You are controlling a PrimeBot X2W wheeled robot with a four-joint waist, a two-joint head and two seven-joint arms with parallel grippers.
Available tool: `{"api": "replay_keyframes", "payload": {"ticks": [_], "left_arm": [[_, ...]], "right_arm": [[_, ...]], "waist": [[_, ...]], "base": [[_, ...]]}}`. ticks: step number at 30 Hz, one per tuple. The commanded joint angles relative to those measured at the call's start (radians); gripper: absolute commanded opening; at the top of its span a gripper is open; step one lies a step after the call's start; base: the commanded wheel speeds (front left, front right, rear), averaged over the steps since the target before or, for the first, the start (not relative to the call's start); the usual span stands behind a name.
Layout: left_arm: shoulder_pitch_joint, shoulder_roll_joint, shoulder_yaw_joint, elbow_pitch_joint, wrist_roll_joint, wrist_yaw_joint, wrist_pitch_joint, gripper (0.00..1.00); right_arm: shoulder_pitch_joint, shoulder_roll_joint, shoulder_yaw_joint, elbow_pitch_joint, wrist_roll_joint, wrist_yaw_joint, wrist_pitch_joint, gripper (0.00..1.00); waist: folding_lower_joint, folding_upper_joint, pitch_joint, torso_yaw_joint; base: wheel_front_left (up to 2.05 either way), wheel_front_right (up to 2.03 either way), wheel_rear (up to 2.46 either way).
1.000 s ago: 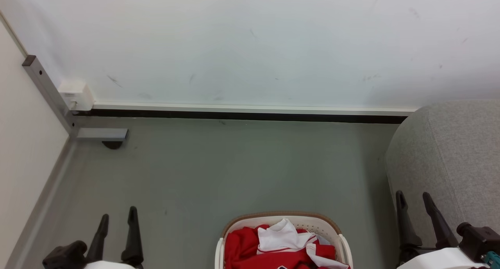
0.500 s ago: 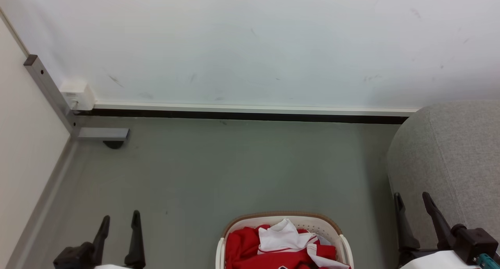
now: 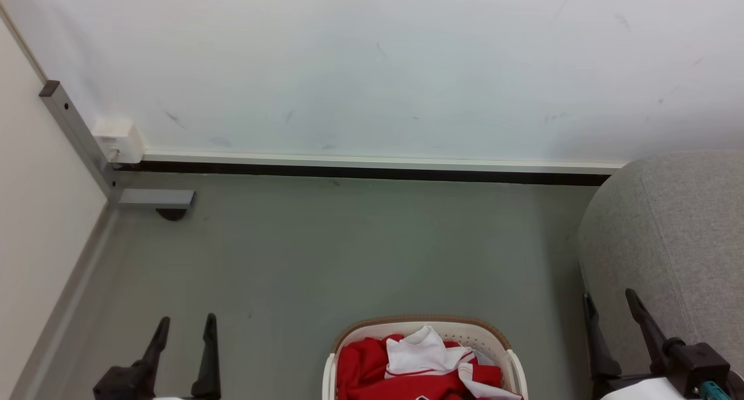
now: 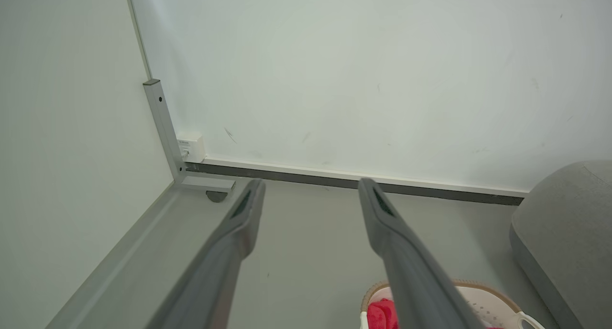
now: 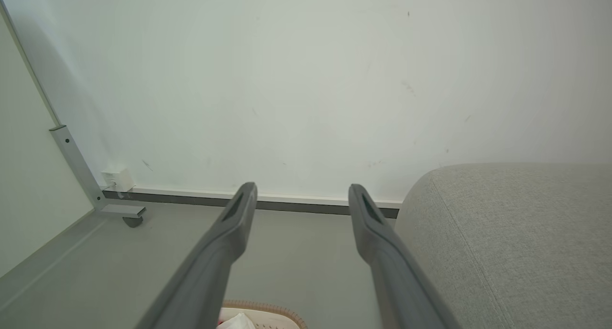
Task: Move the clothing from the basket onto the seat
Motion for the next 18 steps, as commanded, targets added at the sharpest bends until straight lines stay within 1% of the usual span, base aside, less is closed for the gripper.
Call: {"api": "replay_keyframes", "payload": {"ticks": [1, 11, 18], "left_arm": [[0.005, 0.006, 0.002, 0.0, 0.034, 0.004, -0.011, 1.0], [0.011, 0.001, 0.009, -0.003, 0.103, 0.004, -0.027, 1.0], [0.011, -0.003, 0.016, -0.003, 0.091, 0.001, -0.025, 1.0]], "right_arm": [[-0.004, -0.009, 0.0, 0.008, -0.026, -0.002, -0.012, 1.0], [-0.013, -0.009, 0.002, 0.019, -0.089, -0.002, -0.028, 1.0], [-0.014, -0.009, 0.006, 0.02, -0.078, -0.002, -0.027, 1.0]], "waist": [[0.0, 0.0, 0.0, 0.0], [0.0, 0.0, 0.004, -0.002], [0.0, 0.0, 0.007, -0.007]], "base": [[0.0, 0.0, 0.0], [0.0, 0.0, 0.0], [0.0, 0.0, 0.0]]}}
